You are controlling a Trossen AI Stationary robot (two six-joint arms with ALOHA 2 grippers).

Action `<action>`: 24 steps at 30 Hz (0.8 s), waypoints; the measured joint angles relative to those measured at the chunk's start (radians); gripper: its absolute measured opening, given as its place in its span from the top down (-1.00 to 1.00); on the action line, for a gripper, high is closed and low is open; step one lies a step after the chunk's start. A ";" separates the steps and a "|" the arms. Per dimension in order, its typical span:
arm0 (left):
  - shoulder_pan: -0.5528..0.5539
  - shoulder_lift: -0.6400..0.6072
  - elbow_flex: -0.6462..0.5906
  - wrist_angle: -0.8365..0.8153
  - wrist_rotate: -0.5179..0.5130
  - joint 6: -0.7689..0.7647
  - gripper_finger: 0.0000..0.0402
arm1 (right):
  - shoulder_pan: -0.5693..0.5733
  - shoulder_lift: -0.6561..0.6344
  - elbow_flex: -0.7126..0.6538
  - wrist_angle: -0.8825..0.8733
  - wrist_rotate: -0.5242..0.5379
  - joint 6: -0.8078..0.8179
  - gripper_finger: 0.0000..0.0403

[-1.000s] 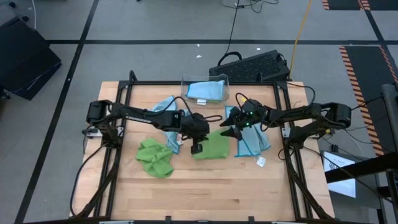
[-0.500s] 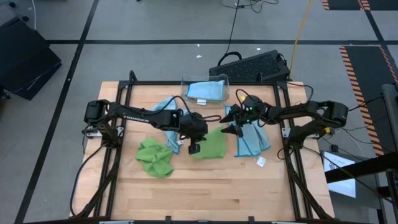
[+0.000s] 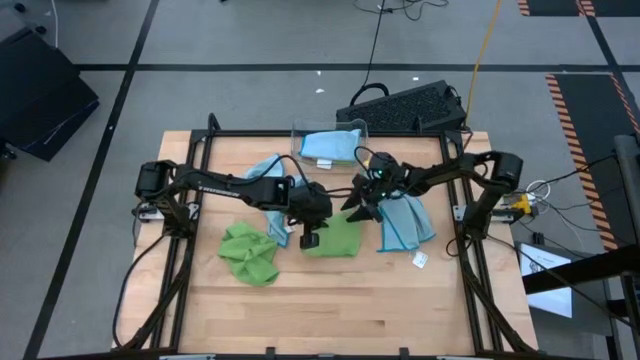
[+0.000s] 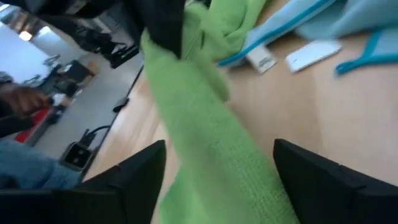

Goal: Fold microfiber towels
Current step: Put the right folded green microfiber cloth into the transparent bin

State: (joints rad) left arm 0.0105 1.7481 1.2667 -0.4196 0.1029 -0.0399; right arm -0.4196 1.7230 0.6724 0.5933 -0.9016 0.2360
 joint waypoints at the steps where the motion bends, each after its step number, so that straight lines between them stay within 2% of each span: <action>1: 0.000 0.000 0.000 -0.008 -0.005 0.000 0.95 | 0.003 0.007 0.000 -0.003 -0.016 0.006 -0.36; 8: 0.001 0.000 0.000 -0.017 -0.022 0.002 0.97 | 0.028 0.007 0.000 -0.011 -0.040 0.010 -0.02; 11: 0.001 0.000 0.000 -0.013 -0.032 0.002 0.94 | 0.050 0.007 0.000 -0.012 0.003 0.030 -0.02; 18: 0.002 0.000 0.000 0.002 -0.036 0.001 0.96 | 0.115 0.007 0.001 -0.017 0.041 0.040 -0.21; 21: 0.002 0.000 0.000 0.003 -0.045 0.002 0.94 | 0.128 0.006 0.008 -0.044 0.077 0.045 -0.16; 24: 0.006 0.000 0.000 0.003 -0.052 0.002 0.97 | 0.134 0.006 0.009 -0.058 0.091 0.052 0.00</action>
State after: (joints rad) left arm 0.0167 1.7477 1.2671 -0.4163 0.0509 -0.0383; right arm -0.2859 1.7294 0.6811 0.5354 -0.8106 0.2885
